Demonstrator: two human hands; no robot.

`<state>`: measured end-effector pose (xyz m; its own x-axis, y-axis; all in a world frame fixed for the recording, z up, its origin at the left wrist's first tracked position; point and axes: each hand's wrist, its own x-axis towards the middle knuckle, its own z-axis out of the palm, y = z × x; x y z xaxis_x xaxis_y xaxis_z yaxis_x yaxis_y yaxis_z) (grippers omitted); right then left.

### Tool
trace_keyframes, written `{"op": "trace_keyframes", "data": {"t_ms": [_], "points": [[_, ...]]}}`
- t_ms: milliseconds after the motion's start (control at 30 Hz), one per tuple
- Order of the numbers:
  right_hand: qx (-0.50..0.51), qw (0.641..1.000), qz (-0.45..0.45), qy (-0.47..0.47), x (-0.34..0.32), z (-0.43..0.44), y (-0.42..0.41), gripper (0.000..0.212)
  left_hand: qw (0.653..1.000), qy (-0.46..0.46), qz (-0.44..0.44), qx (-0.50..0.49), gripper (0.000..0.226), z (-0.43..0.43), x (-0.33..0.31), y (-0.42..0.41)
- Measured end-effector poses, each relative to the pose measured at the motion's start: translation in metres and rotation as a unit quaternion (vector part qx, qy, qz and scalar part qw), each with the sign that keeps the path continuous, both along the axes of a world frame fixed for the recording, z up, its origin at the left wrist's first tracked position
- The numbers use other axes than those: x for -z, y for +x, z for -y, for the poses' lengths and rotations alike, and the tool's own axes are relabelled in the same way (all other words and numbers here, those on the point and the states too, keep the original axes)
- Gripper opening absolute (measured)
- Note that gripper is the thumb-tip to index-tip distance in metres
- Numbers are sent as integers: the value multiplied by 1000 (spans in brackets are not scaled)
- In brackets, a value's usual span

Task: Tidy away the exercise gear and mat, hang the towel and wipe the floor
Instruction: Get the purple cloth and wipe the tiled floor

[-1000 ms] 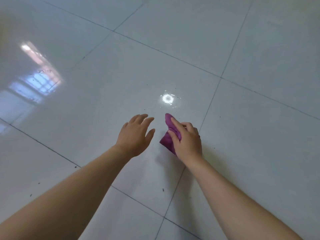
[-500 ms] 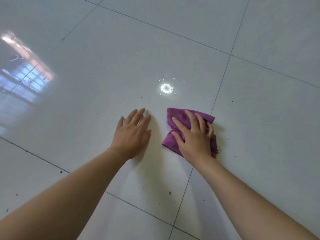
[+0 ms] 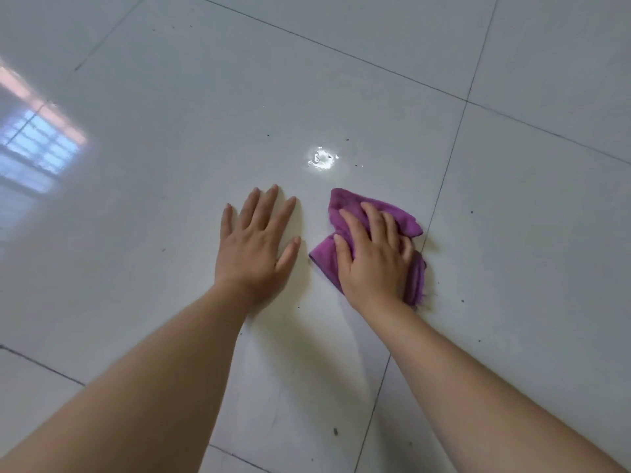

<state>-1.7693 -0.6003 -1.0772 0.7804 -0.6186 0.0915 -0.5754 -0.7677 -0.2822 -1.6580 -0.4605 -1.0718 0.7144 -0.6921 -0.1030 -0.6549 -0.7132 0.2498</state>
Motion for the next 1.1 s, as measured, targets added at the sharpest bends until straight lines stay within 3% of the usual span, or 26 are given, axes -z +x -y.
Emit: {"op": "trace_keyframes", "data": {"t_ms": [133,333,433,600,767,867,967,1100], "points": [[-35,999,22,-24,4,7,-24,40,1000,2,-14,-3,62,1,-4,2],[92,996,18,14,2,35,44,43,1000,21,-9,-10,61,2,-4,4],[49,999,11,8,2,35,63,41,1000,17,-6,-10,60,2,-4,4],[-97,995,23,-24,7,36,23,37,1000,17,-6,-9,60,3,-3,4],[34,999,6,14,2,65,70,42,1000,14,3,-8,62,2,0,4],[1,1000,-6,5,1,61,84,43,1000,-3,2,-6,62,0,-1,2],[-66,998,7,-20,5,38,42,44,1000,-8,3,-6,62,1,-1,2],[-28,999,3,-17,4,30,19,42,996,-67,-54,6,67,-2,-8,11]]}}
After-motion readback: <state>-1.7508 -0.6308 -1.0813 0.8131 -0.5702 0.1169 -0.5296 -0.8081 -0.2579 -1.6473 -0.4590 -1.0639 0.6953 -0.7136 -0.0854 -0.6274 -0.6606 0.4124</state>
